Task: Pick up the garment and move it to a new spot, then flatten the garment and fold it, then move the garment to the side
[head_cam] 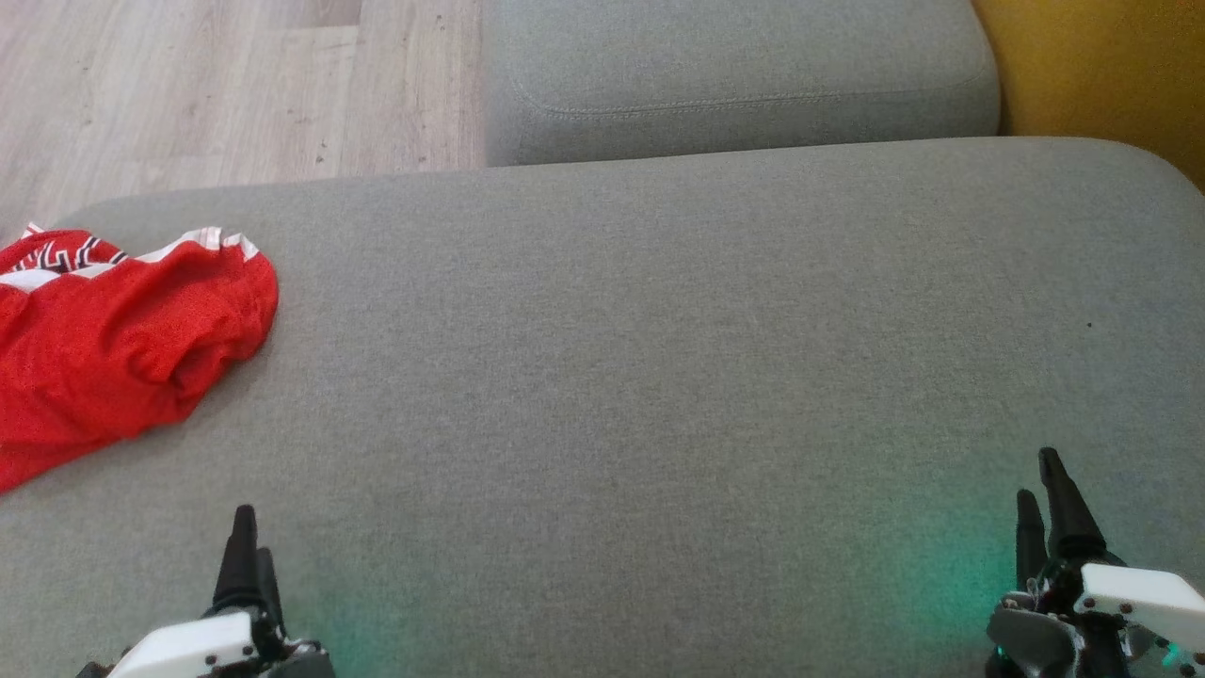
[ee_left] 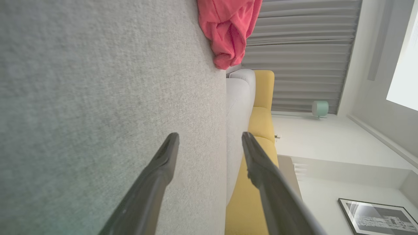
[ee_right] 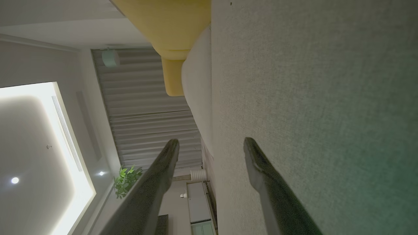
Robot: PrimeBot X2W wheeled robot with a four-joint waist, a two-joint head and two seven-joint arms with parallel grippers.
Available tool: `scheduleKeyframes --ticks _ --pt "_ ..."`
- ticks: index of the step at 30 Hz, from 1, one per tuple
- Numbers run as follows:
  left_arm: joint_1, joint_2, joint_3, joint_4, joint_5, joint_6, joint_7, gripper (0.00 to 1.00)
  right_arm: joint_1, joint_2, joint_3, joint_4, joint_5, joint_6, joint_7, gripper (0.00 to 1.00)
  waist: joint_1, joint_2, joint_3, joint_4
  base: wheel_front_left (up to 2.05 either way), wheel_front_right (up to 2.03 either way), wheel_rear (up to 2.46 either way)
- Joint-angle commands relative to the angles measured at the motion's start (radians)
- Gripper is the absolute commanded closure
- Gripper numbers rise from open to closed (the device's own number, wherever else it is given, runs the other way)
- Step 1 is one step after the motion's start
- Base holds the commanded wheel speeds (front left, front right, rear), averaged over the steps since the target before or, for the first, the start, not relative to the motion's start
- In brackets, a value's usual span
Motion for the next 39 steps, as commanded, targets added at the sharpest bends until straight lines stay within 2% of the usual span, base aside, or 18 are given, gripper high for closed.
scheduleKeyframes --ticks 1,14,23,29,39 --pt "-0.032 0.004 -0.013 -0.044 0.011 0.005 -0.013 0.00 -0.035 -0.003 0.008 -0.039 -0.015 0.001 -0.017 0.00 0.0000 0.0000 -0.002 0.000 0.00 0.00 0.00" --pt "-0.018 0.004 -0.036 -0.093 0.105 0.031 -0.048 0.00 -0.024 -0.004 0.010 -0.067 -0.117 0.002 -0.052 0.00 0.0000 0.0000 -0.010 0.003 0.00 0.00 0.00" --pt "-0.018 0.005 -0.065 -0.119 0.236 0.061 -0.075 0.00 -0.015 -0.005 0.024 -0.108 -0.276 0.002 -0.079 0.00 0.0000 0.0000 -0.011 0.006 0.00 0.00 0.00" --pt "-0.019 0.007 -0.087 -0.127 0.346 0.075 -0.096 0.00 -0.008 -0.005 0.046 -0.138 -0.440 0.003 -0.099 0.00 0.0000 0.0000 -0.011 0.008 0.00 0.00 0.00" --pt "-0.018 0.022 -0.123 -0.142 0.516 0.097 -0.125 0.00 0.007 -0.006 0.062 -0.158 -0.588 0.003 -0.129 0.00 0.0000 0.0000 -0.011 0.013 0.00 0.00 0.00"
